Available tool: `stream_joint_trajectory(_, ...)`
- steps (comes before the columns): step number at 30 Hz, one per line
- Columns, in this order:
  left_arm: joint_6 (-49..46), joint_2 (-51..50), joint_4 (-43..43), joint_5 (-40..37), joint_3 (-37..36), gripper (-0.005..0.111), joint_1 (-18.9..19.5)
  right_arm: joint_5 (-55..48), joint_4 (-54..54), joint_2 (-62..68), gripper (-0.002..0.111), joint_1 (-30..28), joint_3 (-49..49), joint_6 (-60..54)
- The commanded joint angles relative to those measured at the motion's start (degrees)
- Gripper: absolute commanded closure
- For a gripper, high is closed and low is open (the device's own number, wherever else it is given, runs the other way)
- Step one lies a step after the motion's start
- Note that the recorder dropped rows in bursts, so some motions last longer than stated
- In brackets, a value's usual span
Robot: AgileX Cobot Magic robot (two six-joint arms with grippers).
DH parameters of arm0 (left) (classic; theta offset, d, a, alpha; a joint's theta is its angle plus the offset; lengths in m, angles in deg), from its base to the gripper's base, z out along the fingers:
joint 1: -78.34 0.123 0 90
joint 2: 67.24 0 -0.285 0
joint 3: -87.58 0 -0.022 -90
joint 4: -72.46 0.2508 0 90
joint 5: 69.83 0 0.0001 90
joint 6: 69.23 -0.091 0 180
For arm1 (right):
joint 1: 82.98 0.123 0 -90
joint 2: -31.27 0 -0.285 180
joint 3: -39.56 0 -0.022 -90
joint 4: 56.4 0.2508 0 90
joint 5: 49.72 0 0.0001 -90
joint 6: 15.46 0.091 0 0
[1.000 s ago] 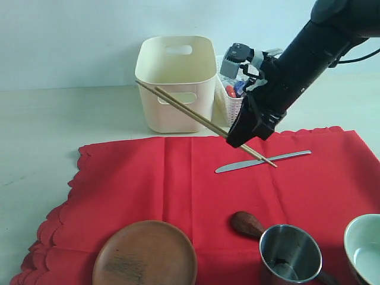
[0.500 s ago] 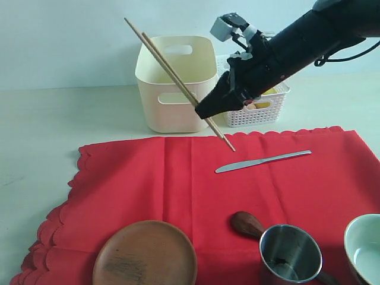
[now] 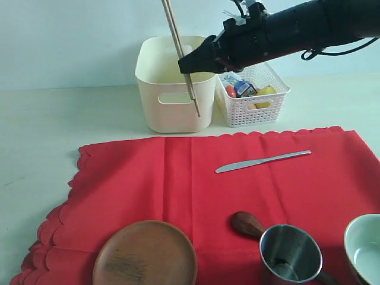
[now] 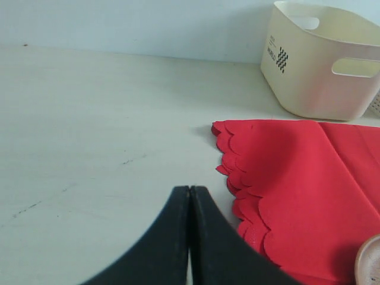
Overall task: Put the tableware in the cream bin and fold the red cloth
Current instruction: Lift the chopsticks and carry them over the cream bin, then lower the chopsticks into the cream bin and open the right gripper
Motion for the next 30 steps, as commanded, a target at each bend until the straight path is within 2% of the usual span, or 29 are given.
stream_joint_trajectory(1,0.1,0.32,0.1,0.43,-0.21,0.107,0.16,8.22,3.65,-0.53,0.108,0.11,-0.06,-0.88)
stream_joint_trajectory(5,0.1,0.32,0.1,0.43,-0.21,0.107,0.16,17.92,10.86,-0.53,0.108,0.11,-0.06,-5.58)
stream_joint_trajectory(9,0.1,0.32,0.1,0.43,-0.21,0.107,0.16,19.47,17.51,0.75,0.108,0.11,3.12,-13.67)
stream_joint_trajectory(13,0.1,0.32,0.1,0.43,-0.21,0.107,0.16,15.78,17.51,7.01,0.108,0.11,11.52,-13.67)
stream_joint_trajectory(18,0.1,0.32,0.1,0.43,-0.21,0.107,0.16,15.62,16.44,13.03,0.108,-0.01,16.95,-13.67)
stream_joint_trajectory(30,0.1,0.32,0.1,0.43,-0.21,0.107,0.16,16.32,15.18,20.1,0.108,-0.01,19.5,-19.71)
